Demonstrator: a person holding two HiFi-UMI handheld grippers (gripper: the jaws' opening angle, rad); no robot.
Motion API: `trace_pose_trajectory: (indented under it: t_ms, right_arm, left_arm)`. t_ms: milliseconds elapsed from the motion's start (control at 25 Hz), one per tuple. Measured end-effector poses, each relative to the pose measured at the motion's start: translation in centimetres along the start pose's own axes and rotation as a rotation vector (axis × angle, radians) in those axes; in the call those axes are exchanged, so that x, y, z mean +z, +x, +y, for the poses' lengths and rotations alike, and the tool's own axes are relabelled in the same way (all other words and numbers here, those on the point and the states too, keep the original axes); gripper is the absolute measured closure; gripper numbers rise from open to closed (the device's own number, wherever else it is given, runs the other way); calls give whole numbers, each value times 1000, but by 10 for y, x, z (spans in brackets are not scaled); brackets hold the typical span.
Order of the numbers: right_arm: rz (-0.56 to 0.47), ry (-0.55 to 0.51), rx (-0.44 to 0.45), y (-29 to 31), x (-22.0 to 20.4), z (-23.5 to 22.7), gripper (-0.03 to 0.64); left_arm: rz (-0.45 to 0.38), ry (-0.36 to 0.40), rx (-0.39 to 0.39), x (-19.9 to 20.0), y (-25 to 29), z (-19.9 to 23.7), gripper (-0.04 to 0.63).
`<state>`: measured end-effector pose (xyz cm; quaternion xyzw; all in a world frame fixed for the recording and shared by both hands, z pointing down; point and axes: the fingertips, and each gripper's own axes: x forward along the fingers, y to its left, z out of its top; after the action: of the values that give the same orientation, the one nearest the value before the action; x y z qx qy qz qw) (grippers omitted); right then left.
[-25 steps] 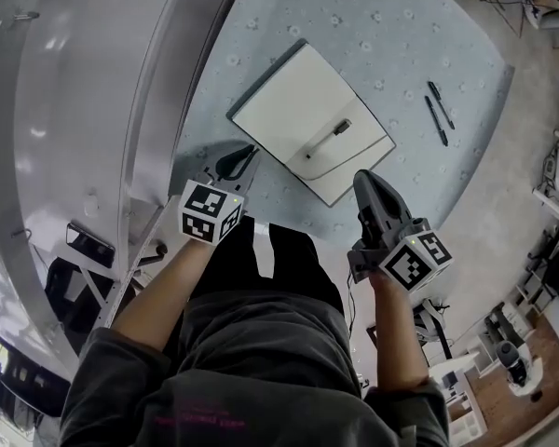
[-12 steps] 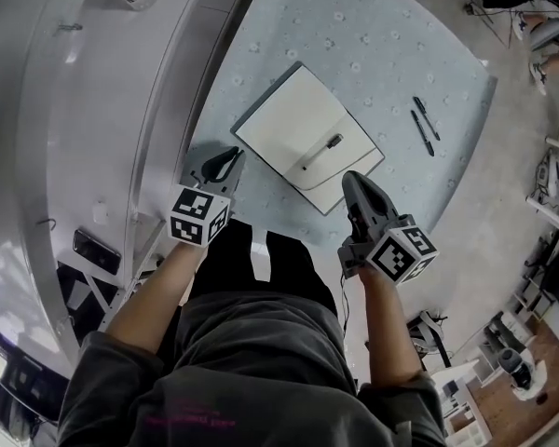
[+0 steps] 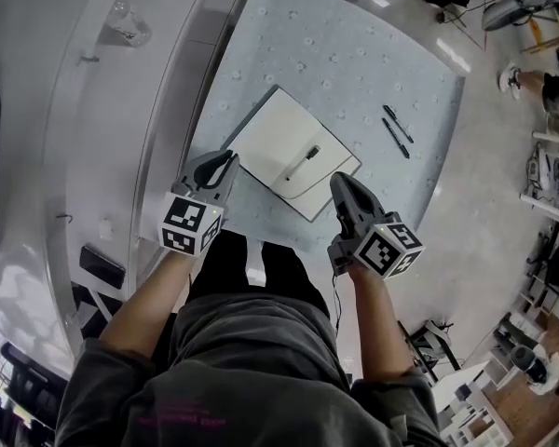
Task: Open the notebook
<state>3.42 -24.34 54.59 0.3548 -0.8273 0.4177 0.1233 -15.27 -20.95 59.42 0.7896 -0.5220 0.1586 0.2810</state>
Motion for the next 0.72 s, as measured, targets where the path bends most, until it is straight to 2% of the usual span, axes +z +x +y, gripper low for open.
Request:
trace_pose_trajectory:
  t_ms: [720]
  right_arm:
    - [-123, -56, 37, -32, 56, 32, 615]
  left_arm:
    - [-203, 203, -13, 131, -44, -41, 571]
